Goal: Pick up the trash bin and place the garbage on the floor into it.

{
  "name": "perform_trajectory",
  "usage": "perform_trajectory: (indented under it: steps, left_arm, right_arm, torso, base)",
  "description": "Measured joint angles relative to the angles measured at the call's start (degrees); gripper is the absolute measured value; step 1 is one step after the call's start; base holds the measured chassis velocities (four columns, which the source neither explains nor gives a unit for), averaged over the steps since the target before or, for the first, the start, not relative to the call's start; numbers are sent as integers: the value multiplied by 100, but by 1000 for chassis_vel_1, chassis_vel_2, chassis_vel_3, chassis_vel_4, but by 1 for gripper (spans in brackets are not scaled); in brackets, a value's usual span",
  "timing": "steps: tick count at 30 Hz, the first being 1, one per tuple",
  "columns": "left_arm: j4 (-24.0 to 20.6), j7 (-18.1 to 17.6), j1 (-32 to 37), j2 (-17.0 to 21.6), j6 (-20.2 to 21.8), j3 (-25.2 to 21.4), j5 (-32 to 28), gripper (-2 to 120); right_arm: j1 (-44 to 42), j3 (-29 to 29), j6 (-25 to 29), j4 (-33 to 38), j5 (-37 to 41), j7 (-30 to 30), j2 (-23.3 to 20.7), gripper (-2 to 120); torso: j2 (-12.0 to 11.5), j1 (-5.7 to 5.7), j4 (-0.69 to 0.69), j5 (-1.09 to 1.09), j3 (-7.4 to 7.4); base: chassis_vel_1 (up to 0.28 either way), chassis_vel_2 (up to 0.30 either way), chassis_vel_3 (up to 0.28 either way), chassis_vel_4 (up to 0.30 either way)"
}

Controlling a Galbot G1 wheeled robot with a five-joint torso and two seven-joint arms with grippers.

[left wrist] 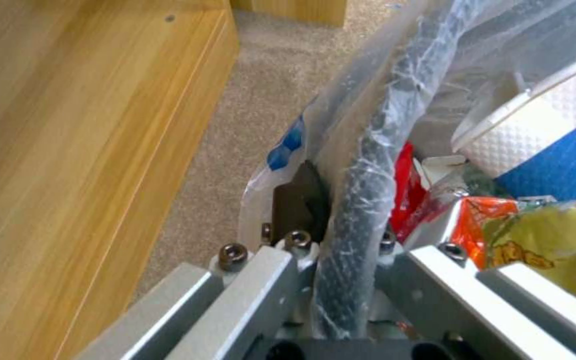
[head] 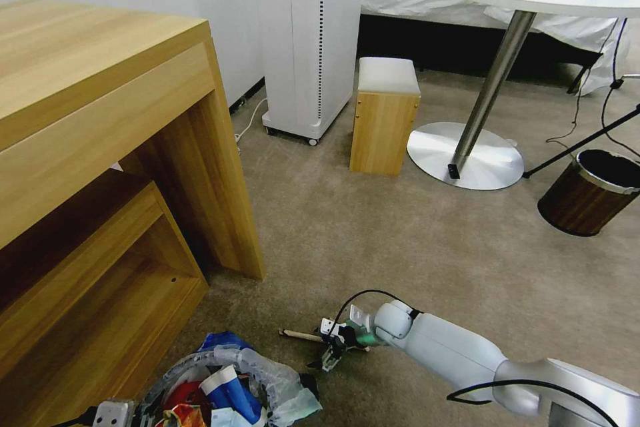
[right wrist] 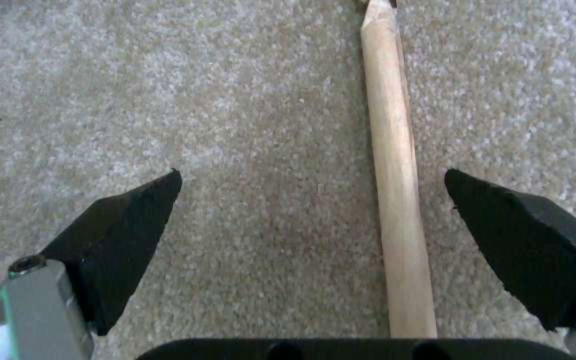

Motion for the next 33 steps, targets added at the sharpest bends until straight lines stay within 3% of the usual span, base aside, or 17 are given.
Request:
perform_trajectory:
  steps: [10,14,16,21,22,23,31,33]
  left_arm:
    - [41,-23,-21,10,-25,40,41,0]
    - [41,-25,-1,-19,-33,52,78,0]
    - [41,-26,14,-26,-43,56,103,0]
    - [34,-28,25,-23,-43,49,103,0]
    - [31,-27,34,-22,-44,45,105,0]
    - [17,-26,52,-30,-44,45,115,0]
    - [-21,-7,127,-62,-54,15,158,0]
    - [-24,-3,144,-93,-74,15,207,0]
  right_arm:
    - [-19,13,20,-88,-2,-6,79,100]
    - [-29,15,17,-99,38,-7,108,89]
    - [-31,13,1,-98,74,-6,131,77]
    - [-23,-1,-20,-91,113,-6,136,67]
    - [-12,-6,-22,-90,127,-8,137,57]
    - [-7,-6,-20,-95,136,-33,142,54]
    - [-24,25,-19,-153,160,-37,238,52]
    - [-26,23,-13,-131,204,-97,247,44]
  torso:
    - [0,0,0,0,0]
    - [0,0,0,0,0]
    - [0,0,0,0,0]
    - [0,0,0,0,0]
    - [0,0,0,0,0]
    - [0,0,0,0,0]
    - [0,0,0,0,0]
    - [0,0,0,0,0]
  base:
    - [0,0,0,0]
    - [0,0,0,0]
    - [0,0,0,0]
    - [0,0,0,0]
    - [0,0,0,0]
    - [0,0,0,0]
    - [0,0,0,0]
    - [0,0,0,0]
